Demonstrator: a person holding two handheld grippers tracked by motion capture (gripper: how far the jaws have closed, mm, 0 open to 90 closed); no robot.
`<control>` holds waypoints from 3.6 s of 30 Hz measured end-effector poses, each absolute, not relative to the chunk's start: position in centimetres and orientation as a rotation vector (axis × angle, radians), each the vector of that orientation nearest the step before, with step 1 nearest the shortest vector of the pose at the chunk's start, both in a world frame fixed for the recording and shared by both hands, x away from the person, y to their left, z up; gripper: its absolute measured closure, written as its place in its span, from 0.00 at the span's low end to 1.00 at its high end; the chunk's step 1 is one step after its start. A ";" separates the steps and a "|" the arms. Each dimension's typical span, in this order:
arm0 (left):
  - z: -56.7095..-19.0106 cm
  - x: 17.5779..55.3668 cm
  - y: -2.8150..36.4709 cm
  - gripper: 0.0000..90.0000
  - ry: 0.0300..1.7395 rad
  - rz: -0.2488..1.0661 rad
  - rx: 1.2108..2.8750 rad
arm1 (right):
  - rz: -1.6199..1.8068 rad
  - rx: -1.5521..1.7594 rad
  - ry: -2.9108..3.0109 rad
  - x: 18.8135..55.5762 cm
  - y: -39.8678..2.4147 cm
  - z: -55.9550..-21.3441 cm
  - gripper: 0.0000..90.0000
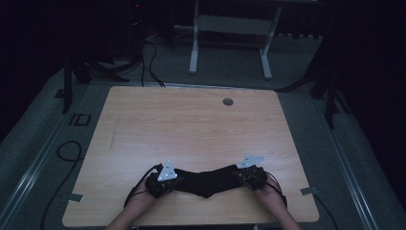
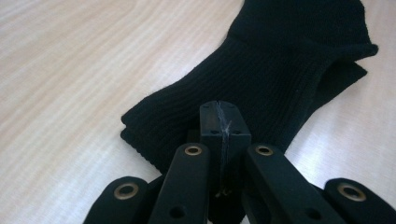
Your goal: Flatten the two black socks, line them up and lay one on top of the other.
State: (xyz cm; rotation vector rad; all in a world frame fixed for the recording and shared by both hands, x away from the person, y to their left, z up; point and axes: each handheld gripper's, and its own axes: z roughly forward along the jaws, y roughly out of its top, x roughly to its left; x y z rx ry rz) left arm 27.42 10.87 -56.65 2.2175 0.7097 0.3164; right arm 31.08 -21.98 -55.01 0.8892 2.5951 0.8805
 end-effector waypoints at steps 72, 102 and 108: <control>-55.5 26.9 18.3 0.09 0.913 0.406 1.917 | 1.150 1.028 2.335 33.1 -28.3 -53.4 0.15; -56.1 23.4 25.6 0.09 1.126 0.548 1.764 | 1.142 1.257 2.123 30.6 -37.0 -55.0 0.15; -56.3 23.0 26.3 0.09 1.145 0.555 1.742 | 1.152 1.288 2.067 30.3 -38.2 -55.2 0.15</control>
